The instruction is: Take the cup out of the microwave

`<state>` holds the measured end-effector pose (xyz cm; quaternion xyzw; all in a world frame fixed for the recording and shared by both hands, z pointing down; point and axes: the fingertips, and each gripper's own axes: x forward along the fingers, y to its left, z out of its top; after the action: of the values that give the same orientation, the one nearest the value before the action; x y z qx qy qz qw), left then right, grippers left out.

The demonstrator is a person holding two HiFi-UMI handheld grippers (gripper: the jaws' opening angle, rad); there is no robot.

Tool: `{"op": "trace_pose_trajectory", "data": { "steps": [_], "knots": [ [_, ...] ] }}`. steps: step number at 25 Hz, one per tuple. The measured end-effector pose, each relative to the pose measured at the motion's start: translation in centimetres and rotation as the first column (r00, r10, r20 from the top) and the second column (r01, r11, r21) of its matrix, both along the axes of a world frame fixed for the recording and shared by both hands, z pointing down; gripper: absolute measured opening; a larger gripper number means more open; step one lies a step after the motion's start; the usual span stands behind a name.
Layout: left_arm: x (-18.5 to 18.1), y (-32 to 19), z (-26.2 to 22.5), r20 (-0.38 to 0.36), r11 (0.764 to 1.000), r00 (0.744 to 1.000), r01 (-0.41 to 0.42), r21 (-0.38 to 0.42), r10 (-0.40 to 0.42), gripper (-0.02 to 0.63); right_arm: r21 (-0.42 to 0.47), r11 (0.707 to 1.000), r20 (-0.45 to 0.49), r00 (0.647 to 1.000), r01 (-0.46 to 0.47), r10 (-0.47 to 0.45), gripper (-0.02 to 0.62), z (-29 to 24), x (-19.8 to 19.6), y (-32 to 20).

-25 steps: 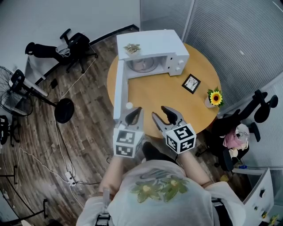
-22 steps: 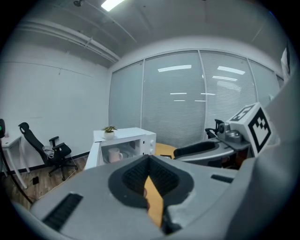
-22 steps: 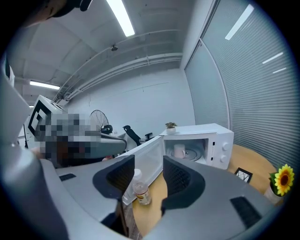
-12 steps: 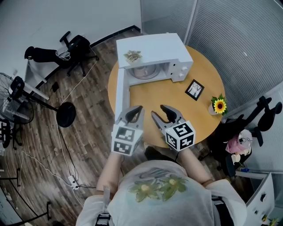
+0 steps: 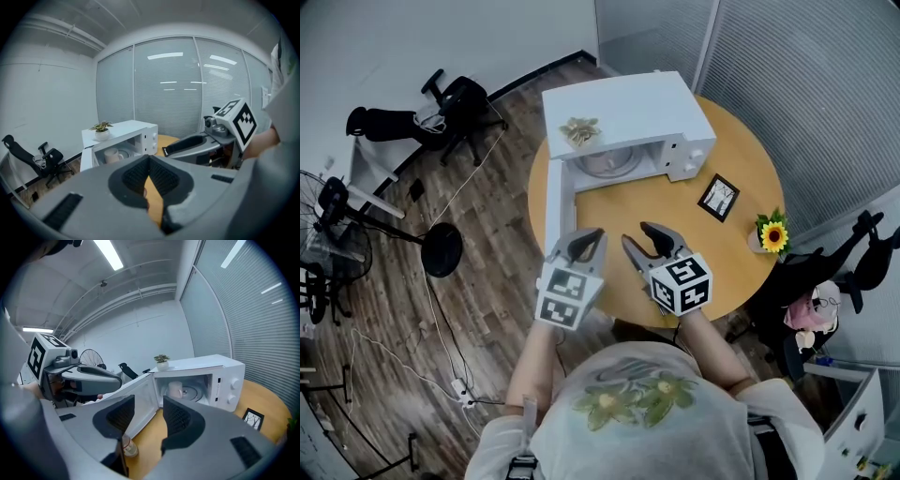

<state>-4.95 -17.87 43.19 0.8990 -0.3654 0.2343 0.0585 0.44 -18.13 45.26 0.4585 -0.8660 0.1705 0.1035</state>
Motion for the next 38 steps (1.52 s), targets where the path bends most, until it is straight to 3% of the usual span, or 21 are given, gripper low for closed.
{"op": "trace_pose_trajectory", "data": {
  "steps": [9, 13, 24, 34, 38],
  "knots": [
    [-0.5, -3.1, 2.0, 0.018, 0.999, 1.0, 0.017, -0.037, -0.017, 0.003, -0.043, 0.999, -0.04, 0.999, 0.007, -0.009, 0.183, 2.4, 0.5, -4.5],
    [-0.2, -4.2, 2.1, 0.022, 1.0, 1.0, 0.01, -0.016, -0.01, 0.003, -0.054, 0.998, -0.058, 0.998, 0.027, -0.03, 0.183, 3.1, 0.4, -6.7],
    [0.3, -7.3, 1.4, -0.041, 1.0, 0.999, 0.014, 0.008, -0.013, 0.003, -0.069, 0.995, -0.134, 0.987, 0.075, -0.083, 0.183, 5.5, -0.3, -13.5],
    [1.0, -7.4, 2.0, 0.002, 1.0, 1.0, -0.024, 0.006, 0.024, 0.003, -0.111, 0.992, -0.198, 0.977, 0.062, -0.083, 0.183, 9.7, 0.0, -20.3],
    [1.2, -7.2, 2.1, -0.022, 0.999, 0.999, -0.037, -0.034, 0.037, 0.003, -0.128, 0.99, -0.23, 0.969, 0.066, -0.095, 0.183, 11.3, -0.2, -22.3]
  ]
}}
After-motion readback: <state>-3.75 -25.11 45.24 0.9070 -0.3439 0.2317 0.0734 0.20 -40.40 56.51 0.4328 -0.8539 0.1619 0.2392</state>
